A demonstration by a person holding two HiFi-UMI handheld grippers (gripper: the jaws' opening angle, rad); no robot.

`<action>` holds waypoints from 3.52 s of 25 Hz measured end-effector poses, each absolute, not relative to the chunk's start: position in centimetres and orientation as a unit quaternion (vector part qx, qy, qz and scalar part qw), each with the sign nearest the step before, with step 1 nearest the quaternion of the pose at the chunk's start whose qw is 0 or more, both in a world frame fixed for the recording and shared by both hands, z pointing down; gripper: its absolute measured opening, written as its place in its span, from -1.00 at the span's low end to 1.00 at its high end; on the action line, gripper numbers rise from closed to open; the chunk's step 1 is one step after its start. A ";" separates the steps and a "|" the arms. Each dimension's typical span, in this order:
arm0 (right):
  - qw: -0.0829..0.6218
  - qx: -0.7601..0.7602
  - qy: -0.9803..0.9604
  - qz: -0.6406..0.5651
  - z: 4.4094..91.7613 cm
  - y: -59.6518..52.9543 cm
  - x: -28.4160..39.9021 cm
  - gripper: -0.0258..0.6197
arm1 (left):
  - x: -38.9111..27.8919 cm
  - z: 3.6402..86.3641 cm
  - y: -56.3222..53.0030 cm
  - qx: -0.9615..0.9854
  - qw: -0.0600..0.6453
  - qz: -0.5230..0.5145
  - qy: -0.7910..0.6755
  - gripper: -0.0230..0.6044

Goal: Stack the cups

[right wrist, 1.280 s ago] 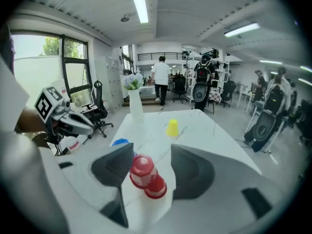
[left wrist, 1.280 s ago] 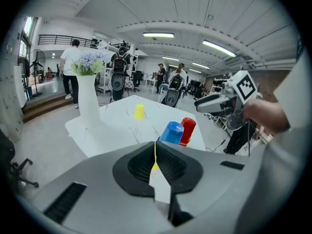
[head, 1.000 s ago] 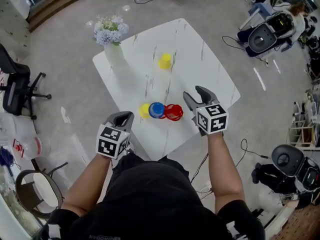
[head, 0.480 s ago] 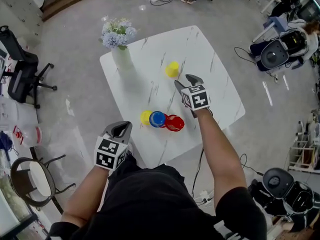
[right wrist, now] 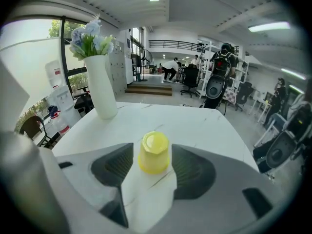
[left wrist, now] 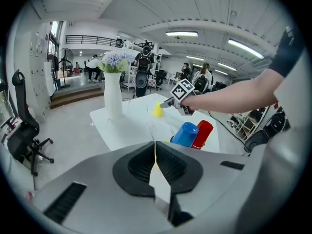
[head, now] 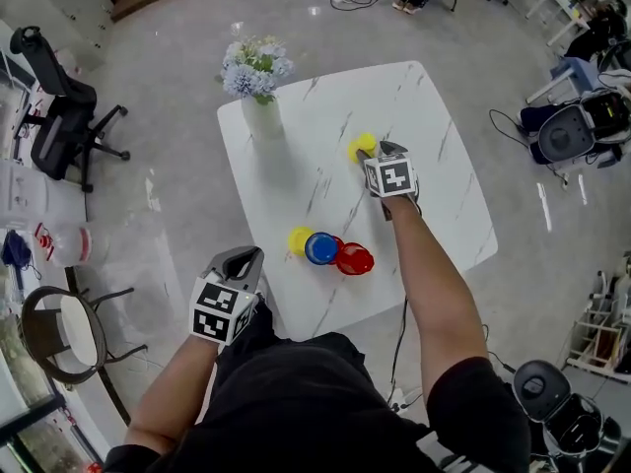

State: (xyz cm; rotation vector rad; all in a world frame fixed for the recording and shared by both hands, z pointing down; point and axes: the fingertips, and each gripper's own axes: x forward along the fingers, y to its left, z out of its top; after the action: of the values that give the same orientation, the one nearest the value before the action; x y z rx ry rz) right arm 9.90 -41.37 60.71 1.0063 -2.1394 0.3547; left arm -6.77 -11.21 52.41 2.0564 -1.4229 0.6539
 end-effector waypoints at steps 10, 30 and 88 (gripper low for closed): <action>0.373 0.398 -0.827 0.137 62.1 -43.1 9.2 -0.24 | -8.2 52.9 -10.5 0.741 0.292 0.247 -0.552 -0.90; 0.286 0.341 -0.892 0.078 47.5 -30.5 14.8 -0.26 | -3.5 49.4 -9.4 0.751 0.249 0.207 -0.575 -0.90; 0.356 0.378 -0.849 0.102 43.3 -14.0 9.0 -0.20 | -3.6 49.2 -4.5 0.872 0.202 0.218 -0.388 -0.90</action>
State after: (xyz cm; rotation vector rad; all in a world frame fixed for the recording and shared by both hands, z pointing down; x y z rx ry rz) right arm 9.01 -14.01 43.34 0.9764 -2.1919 0.2623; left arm -3.60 -4.53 49.15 2.4363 -1.0840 0.6096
